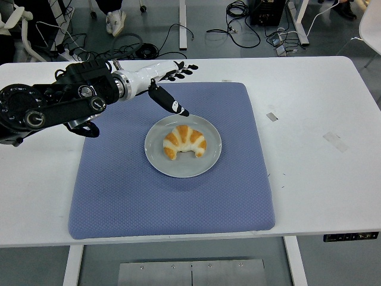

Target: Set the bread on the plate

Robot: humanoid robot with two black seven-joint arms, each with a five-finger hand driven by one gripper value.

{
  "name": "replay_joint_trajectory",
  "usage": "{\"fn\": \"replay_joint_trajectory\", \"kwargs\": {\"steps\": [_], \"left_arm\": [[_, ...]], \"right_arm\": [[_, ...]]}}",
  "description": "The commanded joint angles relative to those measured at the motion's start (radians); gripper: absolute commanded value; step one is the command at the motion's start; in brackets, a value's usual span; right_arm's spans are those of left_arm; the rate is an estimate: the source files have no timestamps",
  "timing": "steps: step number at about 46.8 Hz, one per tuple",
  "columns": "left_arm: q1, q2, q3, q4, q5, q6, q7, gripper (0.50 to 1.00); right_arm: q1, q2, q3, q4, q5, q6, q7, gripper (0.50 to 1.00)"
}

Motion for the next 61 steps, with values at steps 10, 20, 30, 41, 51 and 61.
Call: {"fn": "replay_joint_trajectory", "kwargs": {"steps": [10,20,30,41,51,61], "left_arm": [[0.132,0.016,-0.218,0.066,0.001,0.001,-0.012,0.983],[0.237,0.054,-0.364,0.083,-0.012,-0.01,-0.014,0.983],[0.319,0.051,-0.497,0.124,-0.017,-0.016,-0.018,0.983],[0.361,0.026,-0.637,0.236,-0.155,-0.111,-0.035,0.983],[0.358,0.003,-0.639,0.294,-0.285,-0.111,-0.043,0.983],[0.361,-0.021,-0.642,0.406,-0.402,-0.119,-0.058,0.983]], "right_arm": [[0.0,0.0,0.0,0.0,0.0,0.0,0.0,1.0],[0.0,0.0,0.0,0.0,0.0,0.0,0.0,1.0],[0.0,0.0,0.0,0.0,0.0,0.0,0.0,1.0],[0.0,0.0,0.0,0.0,0.0,0.0,0.0,1.0],[0.0,0.0,0.0,0.0,0.0,0.0,0.0,1.0],[0.0,0.0,0.0,0.0,0.0,0.0,0.0,1.0]]}}
